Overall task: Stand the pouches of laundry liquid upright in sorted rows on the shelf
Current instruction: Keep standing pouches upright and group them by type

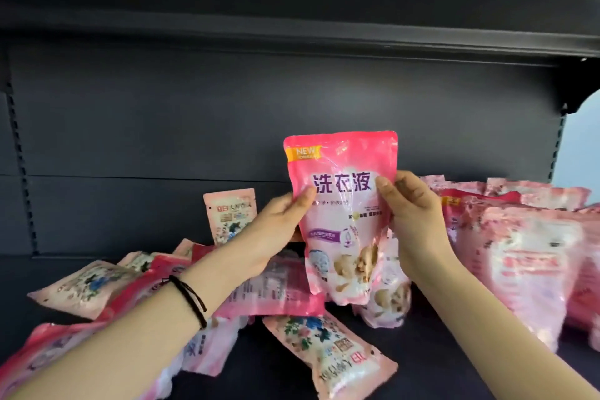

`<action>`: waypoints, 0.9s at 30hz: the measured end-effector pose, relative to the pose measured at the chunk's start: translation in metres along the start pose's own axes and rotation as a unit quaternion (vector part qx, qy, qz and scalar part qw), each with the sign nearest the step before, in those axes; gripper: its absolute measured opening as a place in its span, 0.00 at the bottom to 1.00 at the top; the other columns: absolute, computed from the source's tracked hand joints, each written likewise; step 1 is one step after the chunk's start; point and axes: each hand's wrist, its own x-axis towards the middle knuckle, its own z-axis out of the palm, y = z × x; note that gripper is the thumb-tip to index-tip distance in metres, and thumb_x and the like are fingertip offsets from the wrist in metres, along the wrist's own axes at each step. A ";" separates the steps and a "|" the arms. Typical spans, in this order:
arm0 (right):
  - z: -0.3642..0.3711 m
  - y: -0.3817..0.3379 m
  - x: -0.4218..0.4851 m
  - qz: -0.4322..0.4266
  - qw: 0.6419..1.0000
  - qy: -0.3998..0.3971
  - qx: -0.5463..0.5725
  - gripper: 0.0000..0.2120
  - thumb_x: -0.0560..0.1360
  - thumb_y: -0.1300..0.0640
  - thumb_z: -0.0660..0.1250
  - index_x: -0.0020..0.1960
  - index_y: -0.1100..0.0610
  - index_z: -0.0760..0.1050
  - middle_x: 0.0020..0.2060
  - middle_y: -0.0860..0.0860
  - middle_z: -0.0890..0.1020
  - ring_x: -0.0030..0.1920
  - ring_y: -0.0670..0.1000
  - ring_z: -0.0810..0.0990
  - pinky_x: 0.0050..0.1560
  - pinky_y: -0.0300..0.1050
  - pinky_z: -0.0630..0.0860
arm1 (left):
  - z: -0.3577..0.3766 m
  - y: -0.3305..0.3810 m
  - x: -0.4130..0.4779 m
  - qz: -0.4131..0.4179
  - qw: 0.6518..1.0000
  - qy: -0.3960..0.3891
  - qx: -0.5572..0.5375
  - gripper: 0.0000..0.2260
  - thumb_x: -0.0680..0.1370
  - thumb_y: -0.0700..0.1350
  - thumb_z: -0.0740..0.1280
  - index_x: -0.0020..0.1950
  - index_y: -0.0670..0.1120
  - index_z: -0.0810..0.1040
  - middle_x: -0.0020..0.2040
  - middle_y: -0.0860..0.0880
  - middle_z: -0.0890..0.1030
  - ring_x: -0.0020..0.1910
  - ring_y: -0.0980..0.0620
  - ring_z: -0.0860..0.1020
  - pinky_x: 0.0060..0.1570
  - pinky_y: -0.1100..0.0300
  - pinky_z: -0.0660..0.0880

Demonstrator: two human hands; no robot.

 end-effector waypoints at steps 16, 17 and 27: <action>-0.118 0.017 -0.052 0.090 0.994 -0.025 -0.061 0.07 0.80 0.60 0.61 0.47 0.63 0.73 0.39 0.61 0.77 0.40 0.53 0.74 0.42 0.54 0.74 | 0.122 -0.043 -0.037 -0.094 0.993 0.027 -0.073 0.15 0.75 0.54 0.64 0.58 0.49 0.76 0.58 0.48 0.82 0.57 0.49 0.80 0.61 0.50 0.75; -0.116 0.018 -0.054 0.100 0.993 -0.023 -0.055 0.07 0.81 0.59 0.60 0.46 0.61 0.72 0.38 0.58 0.77 0.39 0.51 0.74 0.40 0.49 0.75 | 0.121 -0.042 -0.038 -0.087 0.994 0.031 -0.052 0.12 0.76 0.54 0.63 0.57 0.51 0.76 0.58 0.50 0.81 0.57 0.51 0.79 0.60 0.51 0.76; -0.092 0.024 -0.056 0.174 0.983 -0.052 0.025 0.07 0.82 0.56 0.58 0.47 0.56 0.71 0.39 0.48 0.79 0.40 0.45 0.78 0.41 0.39 0.76 | 0.097 -0.034 -0.042 -0.037 0.996 0.057 0.056 0.08 0.78 0.54 0.60 0.56 0.57 0.73 0.51 0.61 0.78 0.55 0.59 0.77 0.59 0.58 0.75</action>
